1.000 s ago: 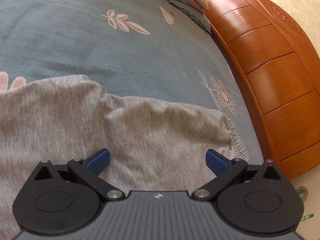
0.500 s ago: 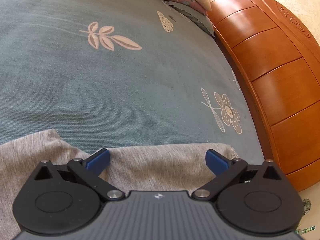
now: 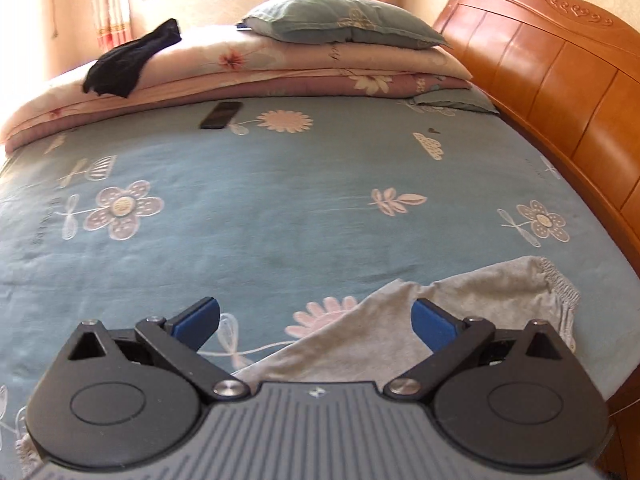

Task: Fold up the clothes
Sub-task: 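Move the open left gripper down to the waistband elastic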

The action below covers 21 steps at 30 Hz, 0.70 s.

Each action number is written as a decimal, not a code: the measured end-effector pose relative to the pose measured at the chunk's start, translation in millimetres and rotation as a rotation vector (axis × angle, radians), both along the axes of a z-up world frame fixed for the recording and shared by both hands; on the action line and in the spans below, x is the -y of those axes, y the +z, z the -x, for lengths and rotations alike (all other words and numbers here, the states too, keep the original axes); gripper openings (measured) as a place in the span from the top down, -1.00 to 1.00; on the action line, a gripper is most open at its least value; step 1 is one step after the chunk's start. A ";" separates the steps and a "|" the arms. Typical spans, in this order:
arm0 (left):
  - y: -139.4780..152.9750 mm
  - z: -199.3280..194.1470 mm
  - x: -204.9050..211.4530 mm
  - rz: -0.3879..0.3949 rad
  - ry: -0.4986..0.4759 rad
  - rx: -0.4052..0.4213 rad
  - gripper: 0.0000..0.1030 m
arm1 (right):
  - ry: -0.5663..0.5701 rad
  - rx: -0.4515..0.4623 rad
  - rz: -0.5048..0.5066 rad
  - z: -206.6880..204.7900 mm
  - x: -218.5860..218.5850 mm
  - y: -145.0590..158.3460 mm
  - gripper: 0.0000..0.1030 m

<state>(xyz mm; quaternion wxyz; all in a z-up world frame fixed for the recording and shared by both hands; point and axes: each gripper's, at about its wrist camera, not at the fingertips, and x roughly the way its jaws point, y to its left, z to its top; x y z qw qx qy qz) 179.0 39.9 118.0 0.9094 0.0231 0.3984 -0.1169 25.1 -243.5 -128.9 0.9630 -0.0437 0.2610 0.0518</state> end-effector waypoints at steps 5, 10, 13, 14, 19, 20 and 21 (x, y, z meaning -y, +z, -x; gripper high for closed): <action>-11.1 51.5 -93.0 0.028 0.152 0.021 -0.92 | 0.019 -0.032 -0.018 -2.1 2.2 8.2 -1.00; -45.4 82.0 -164.9 0.092 0.263 0.027 -0.67 | 0.114 -0.030 -0.191 7.0 1.5 45.3 -1.00; -67.0 95.7 -200.4 0.144 0.355 0.038 -0.45 | 0.155 -0.050 -0.272 4.0 -6.5 66.2 -0.76; -73.8 100.4 -210.8 0.161 0.384 0.040 -0.41 | 0.172 -0.059 -0.297 1.1 -10.6 73.3 -0.69; -101.7 129.1 -261.0 0.242 0.506 0.080 -0.28 | 0.208 -0.089 -0.345 -15.0 -33.4 93.5 -0.60; -107.0 134.5 -271.1 0.265 0.528 0.080 -0.28 | 0.221 -0.095 -0.349 -18.3 -40.2 94.6 -0.58; -113.4 139.9 -281.7 0.293 0.551 0.080 -0.28 | 0.235 -0.102 -0.353 -21.6 -47.0 95.8 -0.55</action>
